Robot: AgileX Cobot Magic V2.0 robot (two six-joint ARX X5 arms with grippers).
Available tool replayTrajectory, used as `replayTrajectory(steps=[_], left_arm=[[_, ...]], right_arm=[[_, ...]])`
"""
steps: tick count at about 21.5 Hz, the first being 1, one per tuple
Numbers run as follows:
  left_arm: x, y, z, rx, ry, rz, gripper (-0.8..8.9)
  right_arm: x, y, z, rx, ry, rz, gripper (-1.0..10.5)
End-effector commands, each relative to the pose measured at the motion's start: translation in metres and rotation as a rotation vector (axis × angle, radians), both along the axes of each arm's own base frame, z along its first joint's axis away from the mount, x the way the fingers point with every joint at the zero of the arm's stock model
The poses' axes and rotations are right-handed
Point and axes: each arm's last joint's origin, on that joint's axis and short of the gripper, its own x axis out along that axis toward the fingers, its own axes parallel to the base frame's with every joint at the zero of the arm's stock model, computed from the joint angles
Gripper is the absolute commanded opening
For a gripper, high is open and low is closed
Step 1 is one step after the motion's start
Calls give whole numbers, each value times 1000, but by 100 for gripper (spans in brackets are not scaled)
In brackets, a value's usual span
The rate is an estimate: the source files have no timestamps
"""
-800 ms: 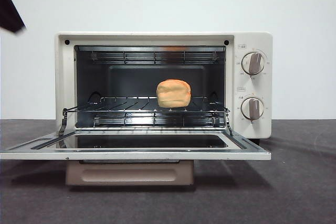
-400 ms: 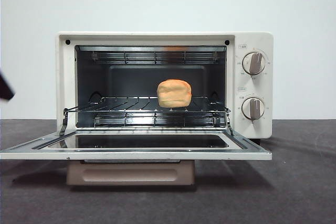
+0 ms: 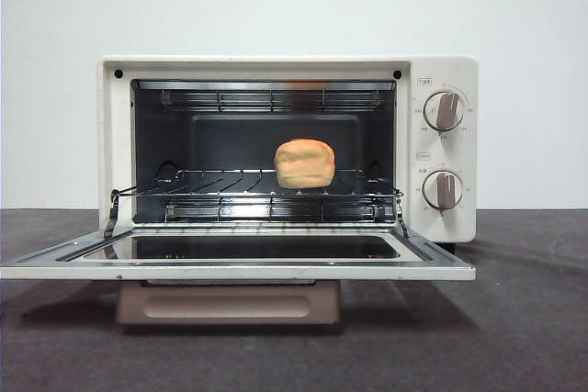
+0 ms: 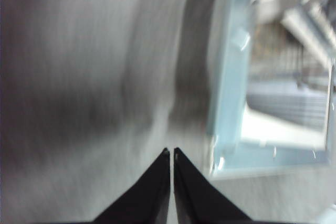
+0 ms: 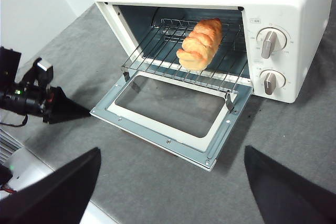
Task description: The left arm flap open the oven, the right arm pick bread and place it into oven, the left arm flap close the oven
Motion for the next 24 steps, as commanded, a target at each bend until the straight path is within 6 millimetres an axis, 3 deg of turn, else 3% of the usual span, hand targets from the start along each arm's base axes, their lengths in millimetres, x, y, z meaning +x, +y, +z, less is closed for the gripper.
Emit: replayTrajectory(steps=[1, 24], left_arm=[[2, 0, 1, -16, 3, 6, 12], [14, -9, -12, -100, 98, 11, 12]], right_arm=[[-1, -1, 5, 24, -12, 0, 431], [0, 0, 7, 39, -28, -1, 431]])
